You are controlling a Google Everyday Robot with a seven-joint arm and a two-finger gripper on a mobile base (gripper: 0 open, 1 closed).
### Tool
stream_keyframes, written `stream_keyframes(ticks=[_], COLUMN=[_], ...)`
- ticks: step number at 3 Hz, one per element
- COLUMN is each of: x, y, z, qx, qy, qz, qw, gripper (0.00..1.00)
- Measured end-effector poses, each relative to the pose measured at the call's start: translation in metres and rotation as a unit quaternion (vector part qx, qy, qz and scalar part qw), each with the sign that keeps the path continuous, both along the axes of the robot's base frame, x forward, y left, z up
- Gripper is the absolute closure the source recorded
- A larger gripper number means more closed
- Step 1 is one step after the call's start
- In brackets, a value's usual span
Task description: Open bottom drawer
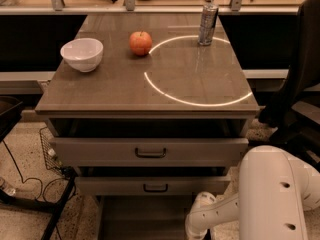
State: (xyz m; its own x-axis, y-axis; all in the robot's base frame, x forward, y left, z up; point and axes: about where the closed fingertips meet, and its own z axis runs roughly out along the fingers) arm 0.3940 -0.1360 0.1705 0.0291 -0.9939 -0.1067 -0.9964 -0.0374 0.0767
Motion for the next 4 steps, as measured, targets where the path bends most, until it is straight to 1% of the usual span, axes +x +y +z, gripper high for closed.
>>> stream_keyframes(ticks=[1,2,4], x=[-0.0157,-0.0195,-0.0224], y=[0.0018,0.0012,0.0013], z=[-0.0043,-0.0021,-0.0038], qx=[0.004,0.004,0.004], qy=[0.028,0.035,0.038], qz=[0.01,0.012,0.012], qw=[0.9995,0.9993,0.9992], gripper=[1.0,0.98,0.53])
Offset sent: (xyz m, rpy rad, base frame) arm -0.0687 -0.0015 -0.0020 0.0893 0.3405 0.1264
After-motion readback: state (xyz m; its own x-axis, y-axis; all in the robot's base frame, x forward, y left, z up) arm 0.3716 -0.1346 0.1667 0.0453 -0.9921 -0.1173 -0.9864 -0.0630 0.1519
